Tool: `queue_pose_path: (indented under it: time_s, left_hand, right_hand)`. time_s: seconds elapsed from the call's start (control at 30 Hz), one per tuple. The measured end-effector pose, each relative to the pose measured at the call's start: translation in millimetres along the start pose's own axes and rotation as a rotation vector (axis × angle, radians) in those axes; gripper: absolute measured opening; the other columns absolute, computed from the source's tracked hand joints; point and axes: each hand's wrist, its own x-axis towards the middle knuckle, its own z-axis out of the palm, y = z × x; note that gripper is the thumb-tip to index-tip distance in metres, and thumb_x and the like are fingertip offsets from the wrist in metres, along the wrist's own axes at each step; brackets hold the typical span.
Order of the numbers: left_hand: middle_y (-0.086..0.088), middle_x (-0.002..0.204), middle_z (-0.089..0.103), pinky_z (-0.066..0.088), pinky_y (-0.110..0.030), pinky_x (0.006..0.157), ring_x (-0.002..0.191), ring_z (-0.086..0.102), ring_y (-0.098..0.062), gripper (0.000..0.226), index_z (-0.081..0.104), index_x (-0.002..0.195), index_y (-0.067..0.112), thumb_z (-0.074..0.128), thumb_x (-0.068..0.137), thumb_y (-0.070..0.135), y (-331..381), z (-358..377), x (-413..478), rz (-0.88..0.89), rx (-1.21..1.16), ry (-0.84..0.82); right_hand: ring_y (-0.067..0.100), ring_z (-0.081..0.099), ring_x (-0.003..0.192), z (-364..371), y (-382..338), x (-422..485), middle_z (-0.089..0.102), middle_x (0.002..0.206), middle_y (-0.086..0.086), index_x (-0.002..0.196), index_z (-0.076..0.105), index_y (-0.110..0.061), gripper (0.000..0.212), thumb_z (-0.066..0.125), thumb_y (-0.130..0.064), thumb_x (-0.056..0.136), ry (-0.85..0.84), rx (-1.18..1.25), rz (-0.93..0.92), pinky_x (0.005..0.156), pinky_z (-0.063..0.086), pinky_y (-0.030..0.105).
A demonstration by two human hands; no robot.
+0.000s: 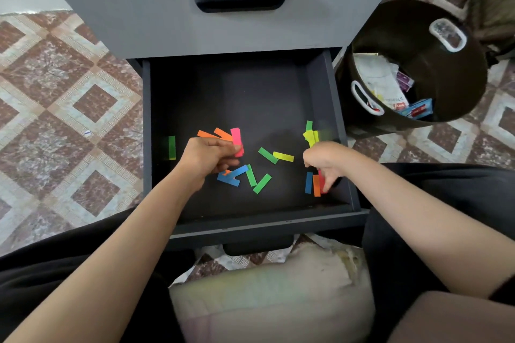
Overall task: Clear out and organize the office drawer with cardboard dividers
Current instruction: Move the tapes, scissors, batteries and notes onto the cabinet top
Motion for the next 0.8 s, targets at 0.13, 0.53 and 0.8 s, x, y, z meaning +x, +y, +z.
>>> queue_pose_path:
  time_s: [0.13,0.53,0.8]
  left_hand:
    - [-0.005,0.083,0.069,0.049,-0.018,0.060,0.070,0.064,-0.012,0.004,0.068,0.082,0.008,0.066,0.084,0.012,2.6,-0.8,-1.9,0.019,-0.006,-0.018]
    - [-0.006,0.081,0.068,0.050,-0.021,0.066,0.070,0.064,-0.014,0.006,0.066,0.081,0.009,0.066,0.084,0.013,0.1,1.1,0.3,0.016,0.033,-0.016]
    - [-0.004,0.080,0.068,0.050,-0.019,0.063,0.068,0.064,-0.011,0.006,0.066,0.079,0.011,0.065,0.085,0.012,1.5,2.4,0.2,0.014,0.028,-0.041]
  right_hand:
    - [0.044,0.048,0.121,8.5,0.2,-2.7,0.042,0.136,0.028,0.137,0.028,0.011,0.044,0.040,-0.001,0.096,-0.025,-0.026,0.012,0.100,0.044,0.045]
    - [0.036,0.063,0.105,5.0,-16.6,-0.1,0.059,0.119,0.028,0.122,0.044,0.011,0.029,0.041,0.001,0.095,0.104,0.170,-0.113,0.087,0.054,0.037]
    - [0.028,0.064,0.095,38.2,10.0,12.0,0.061,0.106,0.015,0.113,0.056,0.003,0.023,0.052,-0.001,0.091,0.262,-0.350,-0.058,0.067,0.049,0.028]
